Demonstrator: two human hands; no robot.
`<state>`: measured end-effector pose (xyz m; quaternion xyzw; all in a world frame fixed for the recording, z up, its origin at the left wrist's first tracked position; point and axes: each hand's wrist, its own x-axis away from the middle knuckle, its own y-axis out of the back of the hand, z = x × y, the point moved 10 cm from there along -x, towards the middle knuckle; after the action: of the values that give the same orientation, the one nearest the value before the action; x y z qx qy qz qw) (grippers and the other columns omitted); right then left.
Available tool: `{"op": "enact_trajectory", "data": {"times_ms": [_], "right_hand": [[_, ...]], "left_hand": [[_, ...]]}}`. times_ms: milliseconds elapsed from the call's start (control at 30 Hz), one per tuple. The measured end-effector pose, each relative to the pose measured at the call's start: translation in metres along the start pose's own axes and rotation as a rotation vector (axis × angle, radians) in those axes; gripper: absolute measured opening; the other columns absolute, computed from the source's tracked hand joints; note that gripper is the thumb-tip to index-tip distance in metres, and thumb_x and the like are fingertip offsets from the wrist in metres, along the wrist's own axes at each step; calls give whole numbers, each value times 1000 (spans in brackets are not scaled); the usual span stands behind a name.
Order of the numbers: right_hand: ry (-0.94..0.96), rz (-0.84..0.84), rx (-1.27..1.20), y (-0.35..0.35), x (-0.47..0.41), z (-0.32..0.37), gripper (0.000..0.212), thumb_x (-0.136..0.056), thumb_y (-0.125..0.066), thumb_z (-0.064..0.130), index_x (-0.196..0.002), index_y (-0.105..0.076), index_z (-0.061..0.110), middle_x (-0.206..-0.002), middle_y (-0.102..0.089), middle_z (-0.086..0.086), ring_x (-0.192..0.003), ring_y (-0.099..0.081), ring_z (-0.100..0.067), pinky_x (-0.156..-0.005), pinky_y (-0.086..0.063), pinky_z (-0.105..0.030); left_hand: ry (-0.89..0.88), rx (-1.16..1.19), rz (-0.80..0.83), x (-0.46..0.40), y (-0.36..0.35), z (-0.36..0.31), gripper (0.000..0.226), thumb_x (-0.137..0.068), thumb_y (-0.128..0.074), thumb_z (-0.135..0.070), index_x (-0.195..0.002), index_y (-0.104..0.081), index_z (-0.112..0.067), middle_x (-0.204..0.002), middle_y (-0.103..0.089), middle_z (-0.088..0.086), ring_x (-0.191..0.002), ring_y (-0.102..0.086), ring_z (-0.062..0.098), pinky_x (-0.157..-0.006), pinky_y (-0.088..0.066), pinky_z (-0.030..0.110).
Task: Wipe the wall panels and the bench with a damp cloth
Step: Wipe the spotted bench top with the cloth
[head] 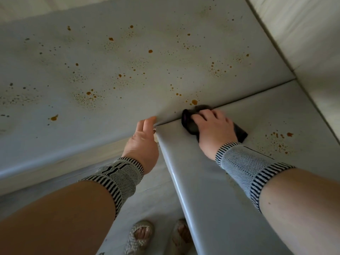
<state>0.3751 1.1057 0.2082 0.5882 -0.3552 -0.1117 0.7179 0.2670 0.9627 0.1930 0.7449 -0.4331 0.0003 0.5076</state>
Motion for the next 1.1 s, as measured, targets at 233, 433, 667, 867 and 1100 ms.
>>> {"op": "enact_trajectory", "data": {"times_ms": [233, 433, 667, 867, 1100], "right_hand": [[310, 54, -64, -7, 18, 88, 47, -93, -48, 27, -139, -41, 34, -153, -26, 1, -142, -15, -30, -116, -15, -52], [280, -141, -342, 1, 48, 44, 38, -80, -47, 27, -111, -67, 20, -140, -49, -5, -135, -36, -33, -110, -35, -51], [339, -30, -229, -8, 52, 54, 56, -77, -38, 33, -125, -63, 17, -131, -58, -6, -113, -54, -30, -94, -47, -47], [427, 2, 25, -15, 48, 74, 55, -89, -42, 48, -142, -42, 34, -155, -30, -9, -121, -42, -34, -96, -39, -48], [57, -30, -48, 5, 12, 19, 59, -96, -44, 25, -150, -21, 30, -161, -6, 8, -134, -26, -31, -107, -28, -47]], "left_hand": [[132, 250, -95, 13, 0, 3, 53, -92, -41, 5, -137, -36, -21, -138, -43, -3, -99, -52, 14, -87, -49, 29], [-198, -23, -79, 21, -2, -34, 63, -91, -45, -9, -151, -30, -18, -155, -26, -3, -141, -23, 15, -119, -21, 31], [103, 77, 135, 76, -75, 16, 71, -102, -43, -21, -157, 1, -32, -132, -55, -4, -91, -59, 9, -79, -50, 22], [178, 65, -73, 52, -18, 35, 25, -95, -57, -14, -116, -65, -25, -110, -61, -6, -89, -57, 14, -79, -44, 25], [10, -20, -206, 22, 18, -10, 48, -89, -53, -9, -134, -47, -23, -140, -35, -5, -127, -37, 16, -104, -35, 30]]}}
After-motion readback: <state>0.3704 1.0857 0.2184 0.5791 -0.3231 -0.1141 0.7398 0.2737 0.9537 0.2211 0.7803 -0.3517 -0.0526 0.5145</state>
